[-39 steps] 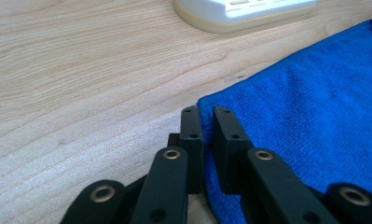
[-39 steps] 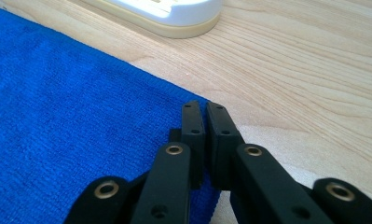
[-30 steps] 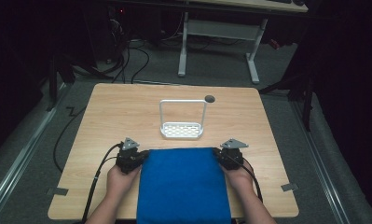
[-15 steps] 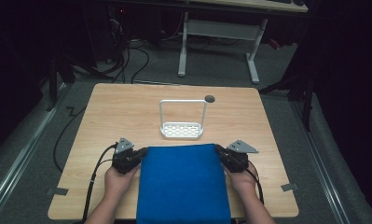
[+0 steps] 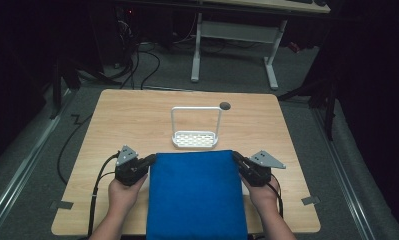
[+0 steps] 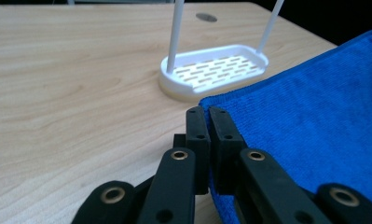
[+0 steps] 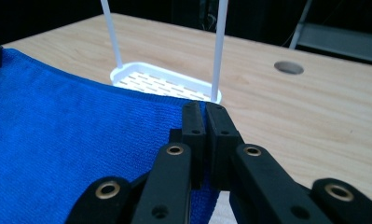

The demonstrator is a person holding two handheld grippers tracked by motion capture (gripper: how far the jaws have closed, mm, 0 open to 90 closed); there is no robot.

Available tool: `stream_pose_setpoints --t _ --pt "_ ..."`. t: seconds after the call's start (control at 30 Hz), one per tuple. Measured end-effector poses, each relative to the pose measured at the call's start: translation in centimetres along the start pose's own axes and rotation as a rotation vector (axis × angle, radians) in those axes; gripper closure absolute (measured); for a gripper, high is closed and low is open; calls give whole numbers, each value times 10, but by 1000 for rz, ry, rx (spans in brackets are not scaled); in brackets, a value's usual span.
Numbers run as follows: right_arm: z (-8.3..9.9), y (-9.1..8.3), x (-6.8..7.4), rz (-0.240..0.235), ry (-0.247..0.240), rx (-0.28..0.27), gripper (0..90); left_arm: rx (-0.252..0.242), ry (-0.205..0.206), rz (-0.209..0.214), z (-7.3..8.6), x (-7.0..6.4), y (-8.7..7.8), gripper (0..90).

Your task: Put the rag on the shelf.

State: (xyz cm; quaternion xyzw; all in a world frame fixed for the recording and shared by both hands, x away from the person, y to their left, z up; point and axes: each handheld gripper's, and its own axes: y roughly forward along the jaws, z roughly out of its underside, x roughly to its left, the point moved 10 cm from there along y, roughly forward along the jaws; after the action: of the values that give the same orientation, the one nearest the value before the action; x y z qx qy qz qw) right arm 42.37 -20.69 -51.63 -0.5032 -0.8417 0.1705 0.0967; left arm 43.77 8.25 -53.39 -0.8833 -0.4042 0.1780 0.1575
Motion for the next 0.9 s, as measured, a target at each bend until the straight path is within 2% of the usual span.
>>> stream_pose_setpoints --t 0.07,0.13,0.23,0.43,0.47,0.6,0.77,0.9 --pt "-5 -4 1 3 -1 -20 880 -16 4 -1 -5 -3 -3 877" --pt "-11 -7 2 4 3 -41 881 -32 -9 7 -9 -4 -4 878" --pt "-15 -8 2 1 1 -51 880 -34 3 -2 -12 -4 -5 878" --pt "-26 -7 0 5 0 -72 881 -44 -3 0 -22 -3 -10 877" --pt "-33 -6 1 -6 8 -79 880 -45 -3 -2 -24 -3 -11 878" --pt "-44 -5 1 -12 2 -98 880 -67 -4 -10 -38 1 -15 878" --pt "-66 -10 1 0 -8 -146 881 -118 22 -18 -64 1 -25 878" --pt "-75 -12 0 0 1 -161 882 -141 14 -18 -74 1 -28 879"
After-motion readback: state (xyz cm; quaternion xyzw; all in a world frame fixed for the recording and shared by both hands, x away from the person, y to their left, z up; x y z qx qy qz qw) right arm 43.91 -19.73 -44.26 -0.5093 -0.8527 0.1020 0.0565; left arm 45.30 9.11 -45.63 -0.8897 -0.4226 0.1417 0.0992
